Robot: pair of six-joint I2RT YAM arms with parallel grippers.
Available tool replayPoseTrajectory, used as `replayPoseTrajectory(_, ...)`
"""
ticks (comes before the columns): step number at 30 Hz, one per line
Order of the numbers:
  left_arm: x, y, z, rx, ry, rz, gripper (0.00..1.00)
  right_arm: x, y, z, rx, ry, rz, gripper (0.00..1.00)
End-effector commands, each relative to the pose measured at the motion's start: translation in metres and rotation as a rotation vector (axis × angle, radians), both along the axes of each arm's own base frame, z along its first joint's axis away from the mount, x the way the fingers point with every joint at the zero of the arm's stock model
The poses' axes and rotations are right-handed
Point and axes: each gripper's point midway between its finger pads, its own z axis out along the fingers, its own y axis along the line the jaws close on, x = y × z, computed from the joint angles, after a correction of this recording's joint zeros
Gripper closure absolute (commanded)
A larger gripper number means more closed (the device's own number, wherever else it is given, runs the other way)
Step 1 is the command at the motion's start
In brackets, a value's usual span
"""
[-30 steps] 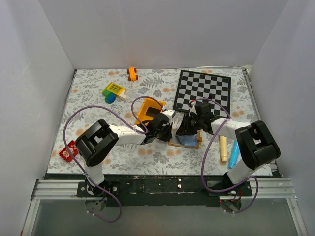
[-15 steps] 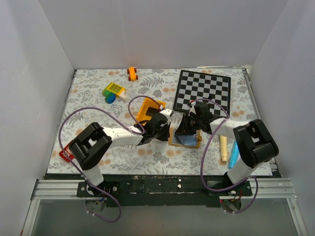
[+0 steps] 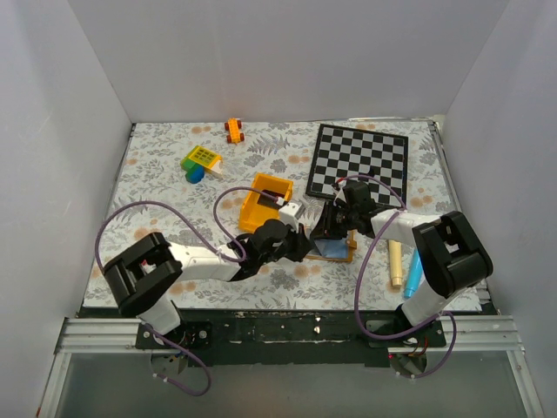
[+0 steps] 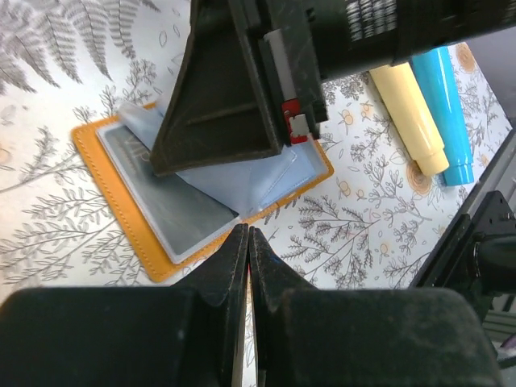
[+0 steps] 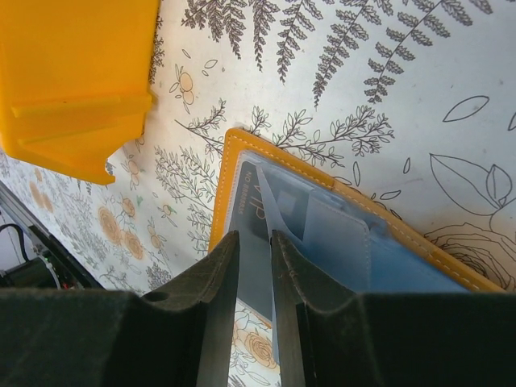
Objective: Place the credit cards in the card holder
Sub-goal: Turn over the card slot in the card holder.
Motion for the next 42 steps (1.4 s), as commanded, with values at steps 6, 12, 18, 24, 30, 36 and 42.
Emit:
replayPoseTrajectory(6,0.018,-0.03,0.004,-0.177,0.043,0.1,1.0,-0.003,-0.013,-0.014,-0.087,0.024,-0.022,0.69)
replayPoseTrajectory(12,0.026,-0.035,-0.003,-0.159,0.039,0.124,1.0,-0.003,-0.011,-0.015,-0.08,0.03,-0.022,0.69)
replayPoseTrajectory(18,0.028,-0.046,-0.023,-0.136,0.081,0.112,1.0,-0.003,-0.011,-0.015,-0.077,0.028,-0.021,0.69)
replayPoseTrajectory(24,0.026,-0.044,-0.04,-0.101,0.115,0.121,1.0,-0.004,-0.012,-0.015,-0.082,0.027,-0.022,0.69)
replayPoseTrajectory(30,0.026,-0.037,-0.055,-0.044,0.139,0.144,1.0,-0.003,-0.013,-0.013,-0.086,0.021,-0.023,0.69)
replayPoseTrajectory(36,0.022,-0.038,-0.075,-0.011,0.182,0.142,1.0,-0.001,-0.018,0.01,-0.082,-0.037,-0.042,0.69)
replayPoseTrajectory(42,0.021,-0.039,-0.086,0.008,0.209,0.146,1.0,-0.001,-0.033,0.034,-0.11,-0.104,-0.086,0.68)
